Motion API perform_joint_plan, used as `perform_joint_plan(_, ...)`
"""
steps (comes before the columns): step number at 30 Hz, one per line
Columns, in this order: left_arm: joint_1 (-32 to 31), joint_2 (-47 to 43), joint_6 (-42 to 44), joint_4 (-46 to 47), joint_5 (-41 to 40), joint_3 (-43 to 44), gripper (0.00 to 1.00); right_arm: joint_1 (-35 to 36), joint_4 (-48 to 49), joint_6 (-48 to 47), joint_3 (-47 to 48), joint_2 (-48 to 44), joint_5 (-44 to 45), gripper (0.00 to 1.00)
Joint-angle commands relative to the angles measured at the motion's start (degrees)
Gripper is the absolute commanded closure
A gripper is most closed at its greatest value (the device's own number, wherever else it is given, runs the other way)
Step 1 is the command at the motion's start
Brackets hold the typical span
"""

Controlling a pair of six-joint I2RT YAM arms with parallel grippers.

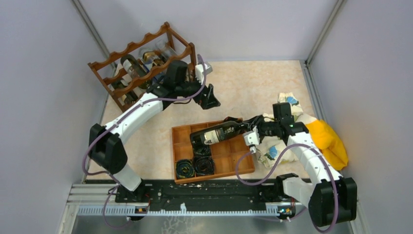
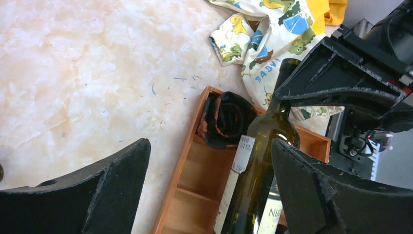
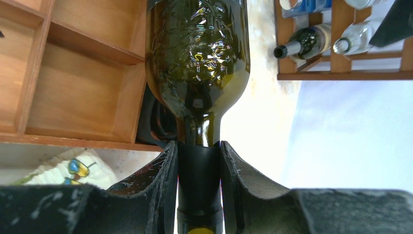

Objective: Put the wine bottle on the wine rack
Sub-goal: Place the wine bottle at the center of the board, then pick up the wine bottle from the center of the board.

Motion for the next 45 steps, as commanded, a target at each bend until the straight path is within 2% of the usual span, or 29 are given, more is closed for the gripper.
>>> perform_joint_plan(1,0.8,-5.7,-1.5,14.6,0.8,-9.6,0.01,0.4,1.3,11.2,0.8,-2.2,-2.6,1.00)
perform_joint_plan(8,0.3,-12.1,8.4,26.0,14.4,-23.2,0.01,0.3,-7.1,15.6,3.6,1.0,-2.4,1.00)
perform_joint_plan(12,-0.5,-14.2,15.6,25.3,17.7,-27.1,0.02,0.4,-7.3,25.0,5.9,3.8,-2.1,1.00)
perform_joint_plan(16,-1.3,-15.4,20.1,22.6,19.1,-28.5,0.02,0.4,-9.2,30.5,9.1,7.9,-1.1,1.00)
perform_joint_plan(22,-6.3,-12.7,28.2,17.0,14.9,-27.7,0.02,0.4,-9.7,39.7,12.4,12.9,-0.3,1.00)
perform_joint_plan(26,-8.5,-9.6,31.8,13.9,8.9,-26.1,0.02,0.2,-14.6,40.5,14.9,16.8,-1.8,1.00)
perform_joint_plan(35,-9.0,-6.0,37.8,14.4,-1.0,-24.9,0.01,-2.2,-22.3,39.2,19.7,25.4,-5.6,1.00)
perform_joint_plan(38,-9.0,-4.3,38.5,14.0,-0.4,-23.7,0.02,-2.5,-24.6,38.6,20.7,27.9,-5.9,1.00)
perform_joint_plan(42,-9.4,-2.2,39.4,12.8,1.8,-22.6,0.03,-3.1,-29.8,37.9,23.8,33.3,-7.0,0.92)
perform_joint_plan(45,-9.7,-1.1,40.9,11.0,3.1,-22.1,0.06,-3.5,-33.9,38.5,27.1,38.3,-7.4,0.91)
